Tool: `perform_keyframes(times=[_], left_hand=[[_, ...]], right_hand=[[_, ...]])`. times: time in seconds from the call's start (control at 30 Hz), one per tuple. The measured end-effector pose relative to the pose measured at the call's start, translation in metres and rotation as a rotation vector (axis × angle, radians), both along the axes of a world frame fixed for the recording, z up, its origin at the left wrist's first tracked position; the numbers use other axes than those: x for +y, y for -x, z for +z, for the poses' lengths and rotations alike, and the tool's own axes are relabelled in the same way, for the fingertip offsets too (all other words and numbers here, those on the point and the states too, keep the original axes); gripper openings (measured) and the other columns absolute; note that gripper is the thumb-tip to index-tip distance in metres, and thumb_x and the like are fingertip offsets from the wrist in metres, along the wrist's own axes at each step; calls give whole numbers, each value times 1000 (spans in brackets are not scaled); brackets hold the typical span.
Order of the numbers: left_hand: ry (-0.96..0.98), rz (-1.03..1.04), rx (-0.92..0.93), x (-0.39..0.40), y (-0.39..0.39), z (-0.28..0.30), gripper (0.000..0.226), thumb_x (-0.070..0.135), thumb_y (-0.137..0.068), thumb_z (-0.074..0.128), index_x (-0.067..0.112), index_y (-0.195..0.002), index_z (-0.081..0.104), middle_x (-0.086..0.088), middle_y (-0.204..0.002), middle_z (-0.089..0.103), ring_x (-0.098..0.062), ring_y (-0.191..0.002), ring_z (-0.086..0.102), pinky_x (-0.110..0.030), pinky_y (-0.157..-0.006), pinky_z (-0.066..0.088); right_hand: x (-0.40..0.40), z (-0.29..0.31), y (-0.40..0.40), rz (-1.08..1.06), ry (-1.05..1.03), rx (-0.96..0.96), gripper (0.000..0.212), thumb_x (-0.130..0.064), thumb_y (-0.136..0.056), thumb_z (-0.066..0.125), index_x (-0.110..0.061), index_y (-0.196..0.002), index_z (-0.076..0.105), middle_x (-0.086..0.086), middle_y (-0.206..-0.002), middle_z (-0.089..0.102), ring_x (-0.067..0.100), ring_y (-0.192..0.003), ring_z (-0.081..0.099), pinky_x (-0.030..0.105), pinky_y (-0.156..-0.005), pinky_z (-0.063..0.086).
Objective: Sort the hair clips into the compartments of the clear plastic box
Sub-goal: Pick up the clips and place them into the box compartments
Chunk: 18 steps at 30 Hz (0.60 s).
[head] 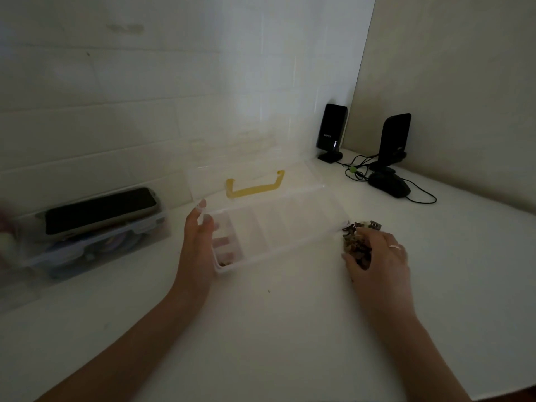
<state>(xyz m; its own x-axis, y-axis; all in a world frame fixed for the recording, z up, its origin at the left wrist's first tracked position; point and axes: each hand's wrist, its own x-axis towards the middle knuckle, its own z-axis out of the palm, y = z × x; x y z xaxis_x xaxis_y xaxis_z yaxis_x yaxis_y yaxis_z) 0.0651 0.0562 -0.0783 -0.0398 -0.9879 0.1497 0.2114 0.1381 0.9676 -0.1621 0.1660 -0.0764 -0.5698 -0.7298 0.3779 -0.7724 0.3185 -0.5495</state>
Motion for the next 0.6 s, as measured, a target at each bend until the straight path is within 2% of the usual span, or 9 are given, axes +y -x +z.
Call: perform_keyframes(times=[0.07, 0.13, 0.27, 0.37, 0.47, 0.53, 0.6], left_hand=[[-5, 5, -5, 0, 0, 0, 26, 37, -100, 32, 46, -123, 40, 3, -103, 53, -20, -80, 62, -28, -50, 53], [-7, 9, 3, 0, 1, 0, 26, 36, -100, 33, 46, -122, 41, 3, -102, 53, -20, -79, 62, -26, -48, 52], [-17, 8, 11, 0, 1, 0, 25, 36, -100, 33, 45, -121, 42, 2, -103, 53, -20, -80, 63, -26, -47, 53], [-16, 5, 25, 0, 1, 1, 28, 34, -100, 33, 42, -126, 42, 3, -102, 54, -20, -77, 63, -24, -46, 52], [-14, 0, 33, 1, 1, 1, 31, 34, -100, 33, 38, -130, 41, 3, -101, 53, -20, -77, 62, -24, -46, 51], [-17, -2, 39, 2, 1, 1, 32, 34, -100, 34, 37, -130, 41, 3, -101, 53, -19, -76, 62, -24, -46, 52], [-18, -8, 38, 2, 1, 1, 29, 34, -100, 34, 39, -127, 42, 4, -101, 54, -17, -75, 63, -24, -47, 52]], right_hand=[[-4, 0, 0, -58, -133, 126, 44, -32, -84, 61, -23, -126, 51, 2, -130, 52, 26, -116, 40, 40, -92, 33], [-6, -2, -1, -68, -207, 173, 43, -31, -86, 57, -24, -127, 51, 0, -133, 50, 25, -119, 38, 39, -94, 31], [-9, -3, 0, -25, -164, 134, 35, -21, -86, 58, -22, -121, 60, 3, -126, 56, 26, -118, 41, 37, -97, 27], [-8, -5, 0, -24, -92, 119, 23, -25, -83, 62, -27, -105, 67, -3, -116, 63, 23, -112, 43, 34, -90, 23], [-7, -7, 1, 18, -19, 78, 12, -25, -81, 65, -28, -91, 70, -9, -98, 65, 19, -101, 48, 33, -84, 31], [-7, -7, 2, 75, 71, -6, 10, -18, -79, 67, -27, -84, 70, -12, -88, 62, 11, -89, 50, 22, -72, 36], [-7, -7, 2, 116, 117, -49, 15, -12, -78, 67, -25, -84, 68, -12, -86, 61, 6, -79, 49, 10, -65, 33]])
